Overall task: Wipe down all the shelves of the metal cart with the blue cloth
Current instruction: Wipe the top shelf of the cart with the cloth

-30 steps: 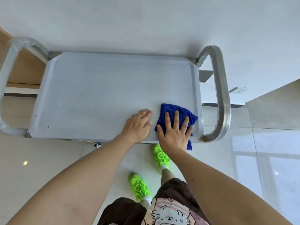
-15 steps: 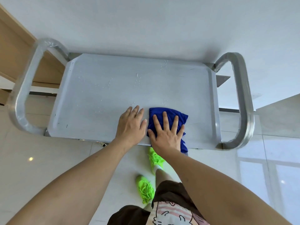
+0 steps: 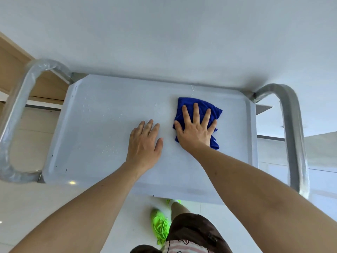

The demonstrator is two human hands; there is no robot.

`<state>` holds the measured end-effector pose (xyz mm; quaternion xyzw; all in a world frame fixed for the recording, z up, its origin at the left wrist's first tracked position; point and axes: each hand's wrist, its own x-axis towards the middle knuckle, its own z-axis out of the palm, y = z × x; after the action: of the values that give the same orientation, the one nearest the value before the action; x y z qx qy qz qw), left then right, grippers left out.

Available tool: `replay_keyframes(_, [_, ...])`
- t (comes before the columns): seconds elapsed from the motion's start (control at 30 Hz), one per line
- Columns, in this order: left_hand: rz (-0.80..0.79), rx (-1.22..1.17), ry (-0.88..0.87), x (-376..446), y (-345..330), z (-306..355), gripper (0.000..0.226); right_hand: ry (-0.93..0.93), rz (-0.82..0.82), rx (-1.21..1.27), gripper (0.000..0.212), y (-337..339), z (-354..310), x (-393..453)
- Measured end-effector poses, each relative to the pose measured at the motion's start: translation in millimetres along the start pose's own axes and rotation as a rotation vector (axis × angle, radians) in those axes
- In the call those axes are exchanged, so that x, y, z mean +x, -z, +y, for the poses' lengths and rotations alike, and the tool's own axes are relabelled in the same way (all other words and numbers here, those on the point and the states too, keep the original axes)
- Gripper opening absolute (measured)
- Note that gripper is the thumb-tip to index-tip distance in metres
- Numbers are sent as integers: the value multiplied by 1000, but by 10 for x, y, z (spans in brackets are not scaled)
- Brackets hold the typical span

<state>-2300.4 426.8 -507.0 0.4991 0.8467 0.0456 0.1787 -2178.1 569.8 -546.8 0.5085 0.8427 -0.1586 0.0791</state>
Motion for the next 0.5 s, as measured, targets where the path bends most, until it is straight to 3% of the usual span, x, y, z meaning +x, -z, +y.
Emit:
replay_keyframes(0.23, [17, -7, 1, 135, 13, -129, 54, -29, 37, 0, 66, 187, -101, 628])
replay_keyframes(0.5, [30, -34, 57, 167, 88, -313, 56, -22, 24, -18, 66, 175, -462, 542])
